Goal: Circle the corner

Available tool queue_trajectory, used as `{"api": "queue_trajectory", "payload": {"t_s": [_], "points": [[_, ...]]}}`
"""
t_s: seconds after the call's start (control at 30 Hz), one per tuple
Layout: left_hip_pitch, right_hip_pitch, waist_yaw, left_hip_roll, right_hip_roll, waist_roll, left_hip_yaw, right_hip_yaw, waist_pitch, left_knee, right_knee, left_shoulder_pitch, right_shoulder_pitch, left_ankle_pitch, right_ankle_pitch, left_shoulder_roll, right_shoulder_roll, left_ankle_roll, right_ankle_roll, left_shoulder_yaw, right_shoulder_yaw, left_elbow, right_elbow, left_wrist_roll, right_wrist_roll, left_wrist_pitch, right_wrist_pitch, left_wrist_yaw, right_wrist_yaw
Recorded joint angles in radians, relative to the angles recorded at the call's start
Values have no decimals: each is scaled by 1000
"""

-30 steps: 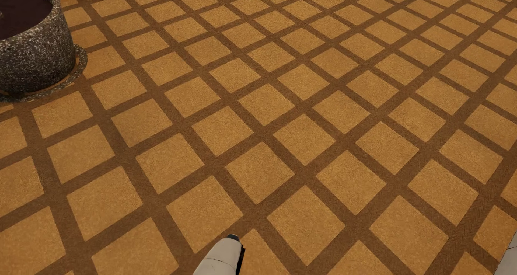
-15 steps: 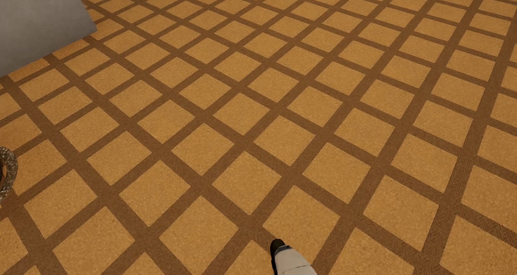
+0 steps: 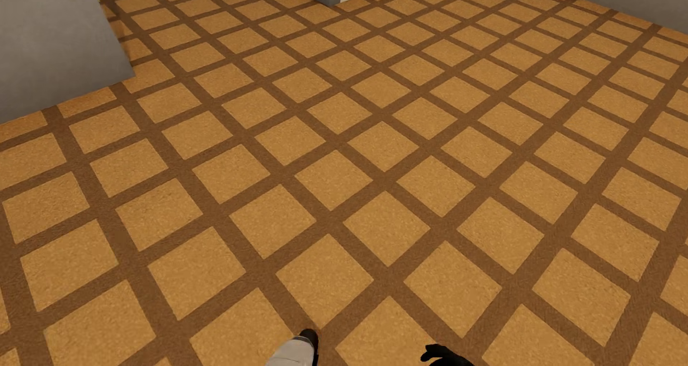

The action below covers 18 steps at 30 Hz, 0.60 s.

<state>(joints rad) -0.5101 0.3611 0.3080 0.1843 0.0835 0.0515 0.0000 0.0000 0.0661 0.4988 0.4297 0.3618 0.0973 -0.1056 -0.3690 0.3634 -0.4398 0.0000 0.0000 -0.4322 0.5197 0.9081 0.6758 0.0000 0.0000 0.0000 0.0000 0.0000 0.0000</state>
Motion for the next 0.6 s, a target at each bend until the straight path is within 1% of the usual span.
{"api": "queue_trajectory", "payload": {"t_s": [0.03, 0.07, 0.1, 0.13, 0.17, 0.2, 0.23, 0.27, 0.3, 0.33, 0.37, 0.4, 0.43, 0.47, 0.5, 0.53, 0.57, 0.6], "points": [[-25, 41, 19, -7, -38, -5, 0, 0, 2, 111, 37, 3, 12, -109, 62, -6, 7, 0, 0, -9, -38, 19, -16, 0, 0, 0, 0, 0, 0], [-54, 37, 28, -19, -73, -17, 0, 0, -23, 221, 119, 11, 42, -49, 189, -13, 21, 0, 0, -14, -36, 50, 4, 0, 0, 0, 0, 0, 0], [-60, 7, 16, -67, -106, -46, 0, 0, -31, 329, 262, 11, 59, -34, 398, -14, 57, 0, 0, -26, -38, 94, 69, 0, 0, 0, 0, 0, 0], [-7, -63, -6, -102, -113, -48, 0, 0, -20, 385, 466, 1, 82, -83, 568, -19, 68, 0, 0, -19, -48, 119, 119, 0, 0, 0, 0, 0, 0], [64, -188, -22, -178, -132, -63, 0, 0, 0, 377, 727, 1, 102, -139, 619, -25, 69, 0, 0, 10, -34, 88, 135, 0, 0, 0, 0, 0, 0], [173, -284, -73, -207, -113, -57, 0, 0, 18, 331, 890, -1, 94, -166, 529, -25, 76, 0, 0, 9, 32, 69, 181, 0, 0, 0, 0, 0, 0], [265, -397, -132, -202, -67, -29, 0, 0, 25, 287, 970, -18, 108, -173, 448, -27, 101, 0, 0, 11, 1, 37, 212, 0, 0, 0, 0, 0, 0], [365, -503, -196, -205, -35, -8, 0, 0, 27, 219, 944, -24, 144, -176, 451, -19, 81, 0, 0, 8, 46, -17, 163, 0, 0, 0, 0, 0, 0], [474, -576, -261, -205, -15, 6, 0, 0, 32, 146, 803, -28, 162, -177, 497, -12, 119, 0, 0, 25, 2, -60, 239, 0, 0, 0, 0, 0, 0], [536, -682, -286, -201, 0, 16, 0, 0, 23, 102, 632, -44, 180, -183, 567, -5, 99, 0, 0, 36, 72, -113, 227, 0, 0, 0, 0, 0, 0], [649, -702, -352, -168, 14, 43, 0, 0, 35, 51, 413, -50, 210, -203, 611, -4, 93, 0, 0, 46, 77, -156, 235, 0, 0, 0, 0, 0, 0], [707, -760, -378, -173, -6, 36, 0, 0, 24, 26, 225, -77, 224, -232, 557, 6, 93, 0, 0, 56, 80, -185, 234, 0, 0, 0, 0, 0, 0], [755, -799, -408, -175, -22, 27, 0, 0, 15, 11, 69, -104, 231, -267, 352, 17, 93, 0, 0, 76, 84, -212, 236, 0, 0, 0, 0, 0, 0], [789, -836, -433, -165, -49, 23, 0, 0, 7, 30, 35, -129, 240, -287, 100, 23, 90, 0, 0, 92, 98, -222, 235, 0, 0, 0, 0, 0, 0], [826, -859, -462, -145, -69, 30, 0, 0, 7, 50, 37, -145, 253, -280, 32, 23, 82, 0, 0, 108, 111, -221, 228, 0, 0, 0, 0, 0, 0], [874, -881, -488, -117, -69, 41, 0, 0, 16, 74, 44, -149, 263, -223, 176, 16, 77, 0, 0, 130, 114, -202, 231, 0, 0, 0, 0, 0, 0], [887, -915, -492, -79, -45, 59, 0, 0, 3, 141, 122, -135, 270, -111, 408, 10, 78, 0, 0, 144, 118, -184, 242, 0, 0, 0, 0, 0, 0], [840, -935, -476, -33, 11, 97, 0, 0, -13, 276, 202, -113, 273, 71, 582, -3, 80, 0, 0, 154, 121, -159, 254, 0, 0, 0, 0, 0, 0]]}}
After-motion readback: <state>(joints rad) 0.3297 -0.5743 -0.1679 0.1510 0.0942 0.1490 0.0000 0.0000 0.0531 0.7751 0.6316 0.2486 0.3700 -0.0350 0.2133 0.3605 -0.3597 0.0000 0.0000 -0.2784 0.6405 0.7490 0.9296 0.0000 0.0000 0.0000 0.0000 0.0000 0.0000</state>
